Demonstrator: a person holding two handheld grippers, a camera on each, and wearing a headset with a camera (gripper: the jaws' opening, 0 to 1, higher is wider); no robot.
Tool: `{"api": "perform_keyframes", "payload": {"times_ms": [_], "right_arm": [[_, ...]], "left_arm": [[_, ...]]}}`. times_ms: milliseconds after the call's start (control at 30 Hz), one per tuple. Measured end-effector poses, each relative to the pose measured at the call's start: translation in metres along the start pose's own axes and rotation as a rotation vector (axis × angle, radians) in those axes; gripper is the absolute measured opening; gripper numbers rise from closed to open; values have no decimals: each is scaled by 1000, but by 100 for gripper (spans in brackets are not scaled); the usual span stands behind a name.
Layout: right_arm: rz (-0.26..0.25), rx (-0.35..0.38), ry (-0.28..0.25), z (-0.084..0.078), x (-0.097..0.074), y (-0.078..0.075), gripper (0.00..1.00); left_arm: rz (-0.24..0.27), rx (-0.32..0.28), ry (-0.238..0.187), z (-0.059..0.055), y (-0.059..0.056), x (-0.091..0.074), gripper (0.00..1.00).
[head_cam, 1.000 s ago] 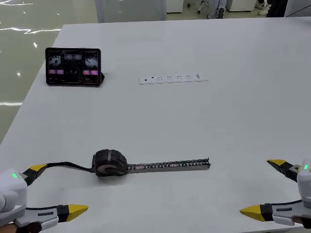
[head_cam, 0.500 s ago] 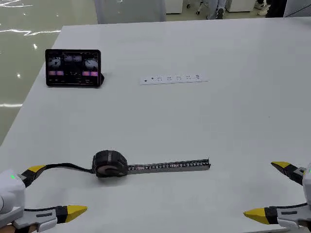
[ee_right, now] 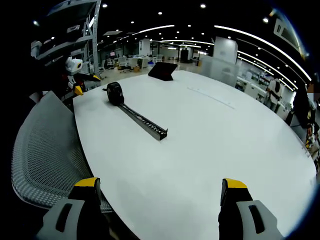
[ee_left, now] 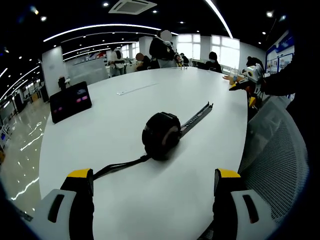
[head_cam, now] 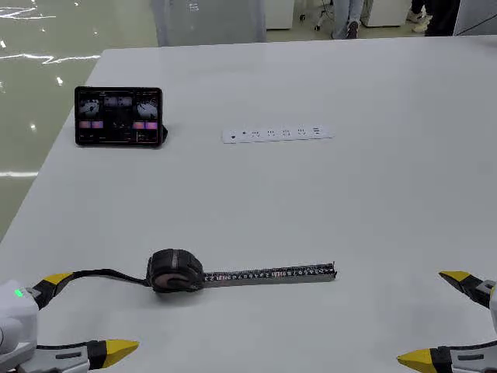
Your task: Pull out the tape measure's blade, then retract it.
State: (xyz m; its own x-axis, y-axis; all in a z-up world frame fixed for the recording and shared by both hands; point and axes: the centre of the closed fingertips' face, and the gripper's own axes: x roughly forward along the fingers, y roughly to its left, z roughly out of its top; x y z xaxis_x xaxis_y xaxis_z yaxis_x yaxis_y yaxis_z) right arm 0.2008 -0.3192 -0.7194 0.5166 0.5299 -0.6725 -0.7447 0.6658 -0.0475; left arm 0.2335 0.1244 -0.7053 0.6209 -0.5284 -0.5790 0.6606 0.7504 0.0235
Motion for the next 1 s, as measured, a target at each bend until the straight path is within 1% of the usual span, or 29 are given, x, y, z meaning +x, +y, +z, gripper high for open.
{"api": "perform_keyframes", "payload": {"times_ms": [100,167,200,300,400,500,600,633,767,867,1000], "right_arm": [[-6,-3,4,7,0,-6,99],[-12,-9,6,13,0,-10,99],[-11,-17,6,17,0,-11,99],[3,-53,18,24,3,-13,99],[28,-77,25,35,5,-11,99],[58,-111,37,43,8,-7,99],[74,-135,45,50,11,-7,99],[80,-138,47,51,13,-8,99],[105,-159,67,55,17,-8,99],[119,-192,84,56,20,-9,99],[127,-205,96,58,21,-12,99]], "left_arm": [[4,-12,4,3,0,2,99],[14,-12,-4,6,0,3,99],[17,-22,-14,9,0,3,99],[30,-56,-26,16,-1,7,99],[38,-85,-20,22,-3,11,99],[38,-73,-34,31,-7,14,99],[46,-42,-26,36,-9,18,99],[43,-43,-19,37,-11,20,99],[45,-38,-11,41,-12,24,99],[34,-44,-27,47,-17,28,99],[28,-50,-38,51,-21,32,99]]}}
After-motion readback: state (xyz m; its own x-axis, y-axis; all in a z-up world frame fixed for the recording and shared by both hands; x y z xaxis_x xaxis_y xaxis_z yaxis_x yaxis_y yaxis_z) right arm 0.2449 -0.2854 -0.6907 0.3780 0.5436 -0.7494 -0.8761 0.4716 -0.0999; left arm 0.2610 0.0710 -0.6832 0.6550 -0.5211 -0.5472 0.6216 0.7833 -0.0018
